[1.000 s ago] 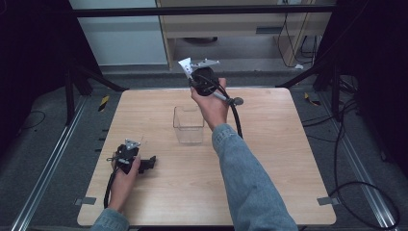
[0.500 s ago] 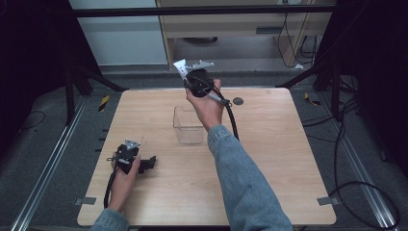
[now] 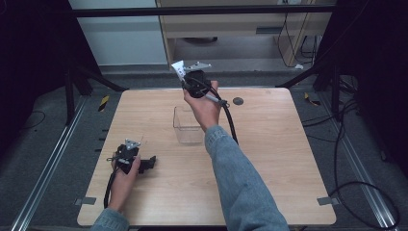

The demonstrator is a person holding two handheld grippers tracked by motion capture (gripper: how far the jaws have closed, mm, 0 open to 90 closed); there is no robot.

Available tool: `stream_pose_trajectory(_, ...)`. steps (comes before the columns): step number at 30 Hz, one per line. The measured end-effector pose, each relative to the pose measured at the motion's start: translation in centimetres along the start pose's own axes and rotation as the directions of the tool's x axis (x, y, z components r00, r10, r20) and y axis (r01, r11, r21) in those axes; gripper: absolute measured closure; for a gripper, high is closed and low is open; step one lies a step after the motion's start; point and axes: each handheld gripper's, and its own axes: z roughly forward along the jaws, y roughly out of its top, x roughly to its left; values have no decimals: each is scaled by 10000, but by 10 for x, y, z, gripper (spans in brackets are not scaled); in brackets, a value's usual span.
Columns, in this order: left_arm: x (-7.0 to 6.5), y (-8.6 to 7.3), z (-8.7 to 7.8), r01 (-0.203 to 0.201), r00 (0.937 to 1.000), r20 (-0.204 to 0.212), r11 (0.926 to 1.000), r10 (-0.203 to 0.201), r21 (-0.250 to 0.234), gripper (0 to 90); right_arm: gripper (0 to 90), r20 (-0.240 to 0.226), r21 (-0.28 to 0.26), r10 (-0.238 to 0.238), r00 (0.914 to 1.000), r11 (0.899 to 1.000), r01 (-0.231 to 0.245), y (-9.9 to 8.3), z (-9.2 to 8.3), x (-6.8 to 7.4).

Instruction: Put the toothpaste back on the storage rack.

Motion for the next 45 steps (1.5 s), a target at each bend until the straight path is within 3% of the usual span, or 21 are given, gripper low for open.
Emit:
stream_pose_trajectory(14,0,0,0,1,10000,-1,10000,-1,-2,0,787,-119,10,-5,9999,10000,5,-6,7,6)
stream_pose_trajectory(45,0,0,0,-13,10000,7,10000,13,0,0,786,-358,366,-143,9993,9992,156,-40,14,20)
